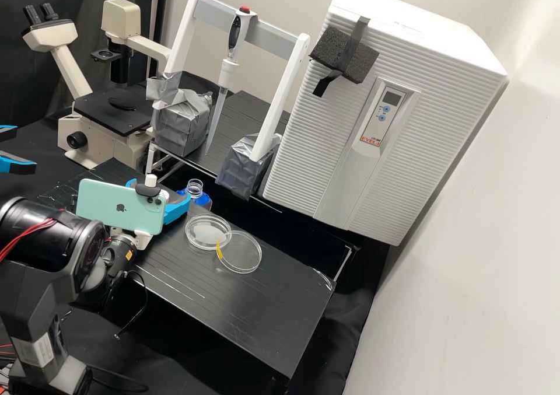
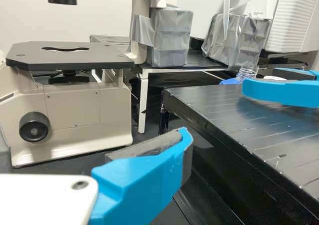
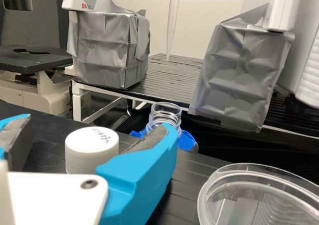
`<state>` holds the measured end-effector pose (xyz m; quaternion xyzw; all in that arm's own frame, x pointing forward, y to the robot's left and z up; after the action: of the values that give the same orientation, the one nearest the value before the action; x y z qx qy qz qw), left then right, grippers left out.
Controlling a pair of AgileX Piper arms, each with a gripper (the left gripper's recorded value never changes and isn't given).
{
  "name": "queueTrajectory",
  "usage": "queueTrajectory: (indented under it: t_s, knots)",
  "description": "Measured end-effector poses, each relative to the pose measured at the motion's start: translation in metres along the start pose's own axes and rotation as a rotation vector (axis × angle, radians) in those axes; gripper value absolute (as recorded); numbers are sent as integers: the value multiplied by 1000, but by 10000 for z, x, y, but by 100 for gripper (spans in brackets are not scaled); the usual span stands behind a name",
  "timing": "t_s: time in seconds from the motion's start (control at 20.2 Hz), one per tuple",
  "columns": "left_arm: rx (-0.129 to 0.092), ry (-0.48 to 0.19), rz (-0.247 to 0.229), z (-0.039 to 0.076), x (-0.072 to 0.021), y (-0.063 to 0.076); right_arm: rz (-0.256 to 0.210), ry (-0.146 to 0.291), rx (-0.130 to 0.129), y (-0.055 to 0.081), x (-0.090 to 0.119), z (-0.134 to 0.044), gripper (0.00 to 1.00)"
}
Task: Close the bottle
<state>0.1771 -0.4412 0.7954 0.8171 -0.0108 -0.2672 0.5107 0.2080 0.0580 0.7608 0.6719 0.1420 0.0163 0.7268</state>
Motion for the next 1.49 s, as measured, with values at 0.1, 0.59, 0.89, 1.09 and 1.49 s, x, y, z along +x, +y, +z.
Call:
queueTrajectory:
  t_s: [0.1,0.59,0.89,1.09,1.49]
  knots:
    - [0,0,0,0,0,0,6,-8,0,14,0,16,0]
    - [1,-11,-5,17,9,-6,33,-30,0,69,-5,62,0]
    - [3,-11,-5,17,9,-6,46,-26,-1,97,-13,55,0]
    - [6,-15,-6,23,12,-8,45,-27,-1,95,-13,56,0]
    - [8,-19,-8,30,15,-10,43,-25,-1,92,-12,52,0]
